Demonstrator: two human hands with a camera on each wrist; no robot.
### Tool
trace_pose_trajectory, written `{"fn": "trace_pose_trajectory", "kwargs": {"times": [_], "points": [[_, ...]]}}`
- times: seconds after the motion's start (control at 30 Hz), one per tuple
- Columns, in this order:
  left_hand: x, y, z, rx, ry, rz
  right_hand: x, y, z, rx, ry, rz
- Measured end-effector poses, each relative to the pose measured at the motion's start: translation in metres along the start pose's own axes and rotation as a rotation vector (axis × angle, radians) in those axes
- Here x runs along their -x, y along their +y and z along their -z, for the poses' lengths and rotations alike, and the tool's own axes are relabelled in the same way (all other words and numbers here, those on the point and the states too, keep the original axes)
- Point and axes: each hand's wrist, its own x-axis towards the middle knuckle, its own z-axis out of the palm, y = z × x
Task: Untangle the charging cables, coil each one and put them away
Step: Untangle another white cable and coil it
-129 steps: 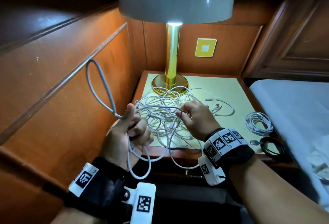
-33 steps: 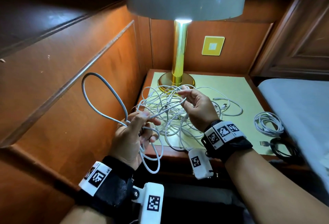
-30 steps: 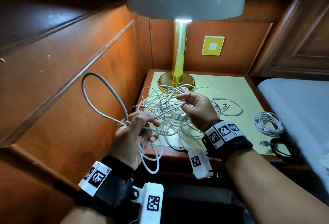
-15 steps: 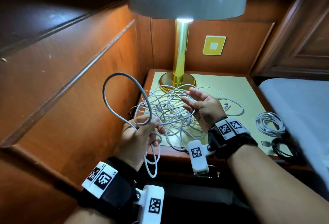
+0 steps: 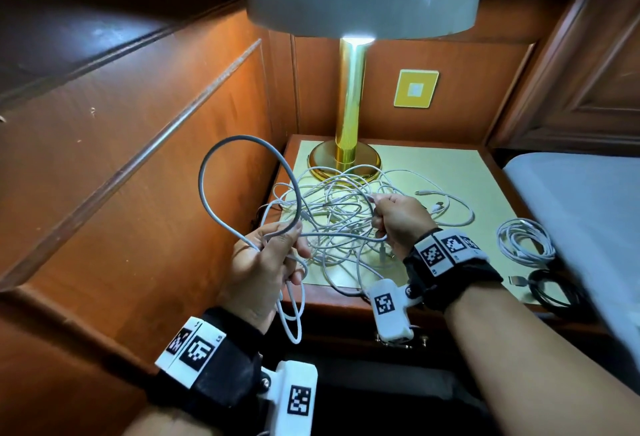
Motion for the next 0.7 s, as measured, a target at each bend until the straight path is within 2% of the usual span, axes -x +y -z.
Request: {"fn": "trace_pose_trajectory", "kwargs": {"times": [0.13, 0.27, 0.5, 0.7], "points": [[-0.002, -0.002, 0.004, -0.03, 0.085, 0.032, 0.002, -0.01, -0.001, -0.404, 0.1, -0.027], [-0.002, -0.002, 0.003, -0.014, 0.133, 0.081, 0.007, -0.015, -0.002, -0.527, 0.079, -0.022], [-0.001, -0.001, 0.004, -0.055, 0.129, 0.091, 0.01, -0.021, 0.002, -0.562, -0.013, 0.032], [-0.001, 0.0, 0.005, -0.084, 0.122, 0.12, 0.015, -0.021, 0.003, -0.389, -0.017, 0.01]]}}
